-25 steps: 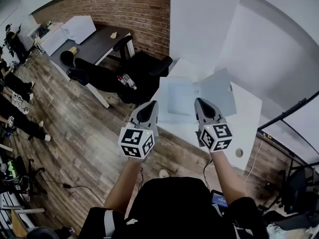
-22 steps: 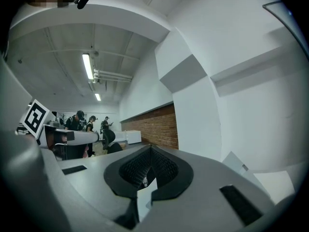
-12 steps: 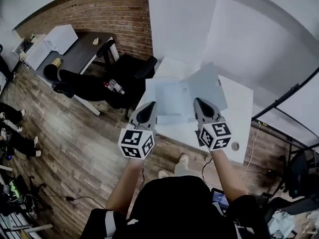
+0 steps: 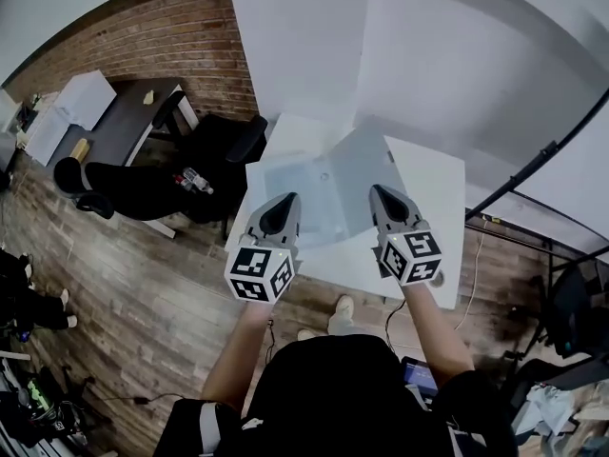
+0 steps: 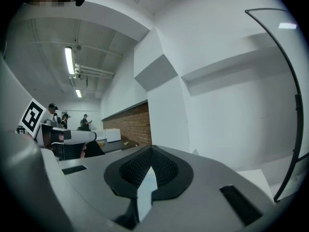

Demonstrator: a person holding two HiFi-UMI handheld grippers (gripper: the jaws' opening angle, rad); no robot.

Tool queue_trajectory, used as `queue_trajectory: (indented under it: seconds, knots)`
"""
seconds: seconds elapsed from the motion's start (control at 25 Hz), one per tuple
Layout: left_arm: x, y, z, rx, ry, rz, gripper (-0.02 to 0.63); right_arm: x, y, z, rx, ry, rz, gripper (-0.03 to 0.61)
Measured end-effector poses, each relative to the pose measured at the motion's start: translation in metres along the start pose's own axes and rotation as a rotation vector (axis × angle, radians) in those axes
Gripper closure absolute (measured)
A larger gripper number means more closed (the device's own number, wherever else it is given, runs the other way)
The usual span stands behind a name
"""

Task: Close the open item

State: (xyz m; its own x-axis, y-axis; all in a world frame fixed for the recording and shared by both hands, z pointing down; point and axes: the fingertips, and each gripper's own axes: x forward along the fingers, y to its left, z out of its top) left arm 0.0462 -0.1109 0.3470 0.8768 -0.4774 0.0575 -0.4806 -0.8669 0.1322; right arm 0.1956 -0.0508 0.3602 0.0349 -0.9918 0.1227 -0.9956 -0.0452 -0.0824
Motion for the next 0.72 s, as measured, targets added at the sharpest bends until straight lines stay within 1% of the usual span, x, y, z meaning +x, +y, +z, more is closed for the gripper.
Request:
queue_trajectory:
  seconds: [0.44, 0.72]
  knots:
    - [0.084, -0.037, -0.014, -0.002, 0.047, -0.087, 0.6, 0.011, -0.083, -0.006, 0.029, 0.009, -0.06, 0.54]
    - [0.125, -0.055, -0.027, -0.006, 0.083, -0.12, 0.6, 0.015, -0.128, -0.013, 0.048, 0.018, -0.094, 0.54]
